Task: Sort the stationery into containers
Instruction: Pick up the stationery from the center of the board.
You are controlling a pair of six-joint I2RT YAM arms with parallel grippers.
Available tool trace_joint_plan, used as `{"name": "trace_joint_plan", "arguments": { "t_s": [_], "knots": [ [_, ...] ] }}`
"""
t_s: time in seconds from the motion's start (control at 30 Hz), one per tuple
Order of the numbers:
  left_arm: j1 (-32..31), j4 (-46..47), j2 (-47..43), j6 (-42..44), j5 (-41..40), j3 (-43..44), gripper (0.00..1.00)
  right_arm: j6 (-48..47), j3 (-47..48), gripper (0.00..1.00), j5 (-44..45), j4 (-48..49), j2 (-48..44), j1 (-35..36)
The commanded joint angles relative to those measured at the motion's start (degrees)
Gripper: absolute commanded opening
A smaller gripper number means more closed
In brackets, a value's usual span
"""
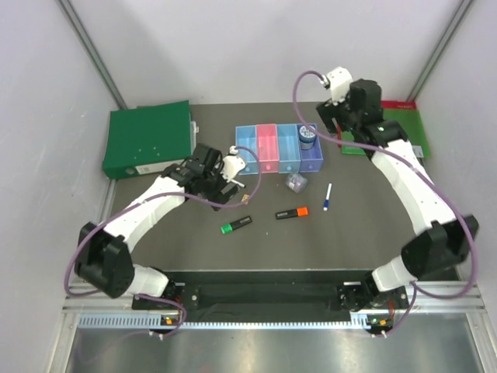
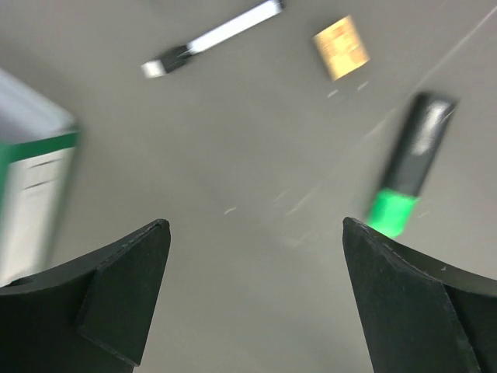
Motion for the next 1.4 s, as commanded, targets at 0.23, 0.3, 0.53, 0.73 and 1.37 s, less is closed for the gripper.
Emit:
{"name": "trace_joint_plan", "arguments": {
  "t_s": [0.23, 0.3, 0.53, 0.73, 1.37],
  "knots": [
    [-2.9, 9.8, 20.3, -21.7, 7.9, 8.7, 0.94, -3.9, -8.8, 0.86, 6.7, -7.1, -13.5, 0.4],
    [-3.4, 11.6, 22.1, -22.4, 6.5, 9.1, 0.94, -3.7, -9.1, 0.86, 6.5, -7.3, -14.1, 0.4],
    [-4.0, 10.7, 28.7, -24.1, 4.9, 13.1, 0.93, -4.0, -8.9, 0.86, 6.4, -6.8, -13.5, 0.1],
    [-4.7, 12.9, 30.4, -24.6, 3.7, 11.9, 0.81, -2.6, -7.4, 0.85, 5.1, -6.9, -12.4, 0.2],
    [-7.0, 13.9, 29.4, -23.2, 2.6, 8.4, 0.21, -1.9, -4.2, 0.84, 4.8, -7.8, -11.7, 0.0]
  ]
}}
